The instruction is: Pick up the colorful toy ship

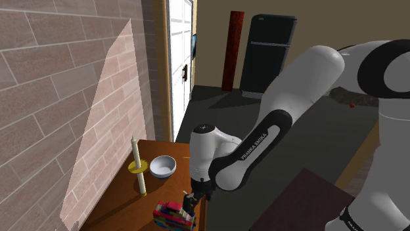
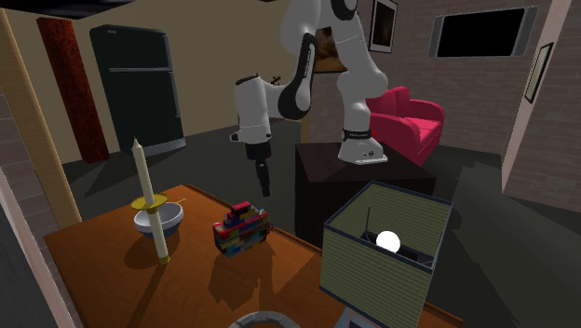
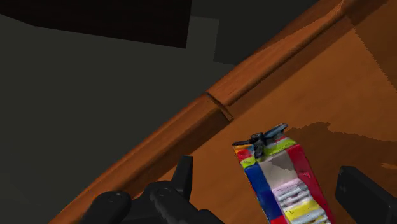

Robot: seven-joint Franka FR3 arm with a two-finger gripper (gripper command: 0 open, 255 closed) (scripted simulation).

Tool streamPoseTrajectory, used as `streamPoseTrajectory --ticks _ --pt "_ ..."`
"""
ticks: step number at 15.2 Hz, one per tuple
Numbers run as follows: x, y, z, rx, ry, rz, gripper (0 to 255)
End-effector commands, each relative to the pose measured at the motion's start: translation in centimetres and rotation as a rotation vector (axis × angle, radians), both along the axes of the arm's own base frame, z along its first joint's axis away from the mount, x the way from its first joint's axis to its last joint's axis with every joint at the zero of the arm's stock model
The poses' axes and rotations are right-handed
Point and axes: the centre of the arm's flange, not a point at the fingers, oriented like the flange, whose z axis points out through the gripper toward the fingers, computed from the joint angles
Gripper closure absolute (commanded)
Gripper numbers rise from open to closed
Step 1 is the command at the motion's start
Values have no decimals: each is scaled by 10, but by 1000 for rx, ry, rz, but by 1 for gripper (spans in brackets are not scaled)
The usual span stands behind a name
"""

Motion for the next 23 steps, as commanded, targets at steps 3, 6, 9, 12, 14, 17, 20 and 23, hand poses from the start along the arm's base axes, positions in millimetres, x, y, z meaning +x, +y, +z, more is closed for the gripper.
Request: streamPoseTrajectory --ticks 3,6,9,12,14,17,20,23 --pt "11 37 -33 4 2 -1 0" --pt "11 37 -49 4 2 -1 0" --pt "11 37 -65 4 2 -1 0" --pt "11 37 -73 4 2 -1 0" --pt "10 38 -72 4 2 -1 255" --pt "11 38 -73 4 2 -1 255" --pt "11 39 -73 4 2 -1 255" --pt "11 37 -68 4 2 -1 255"
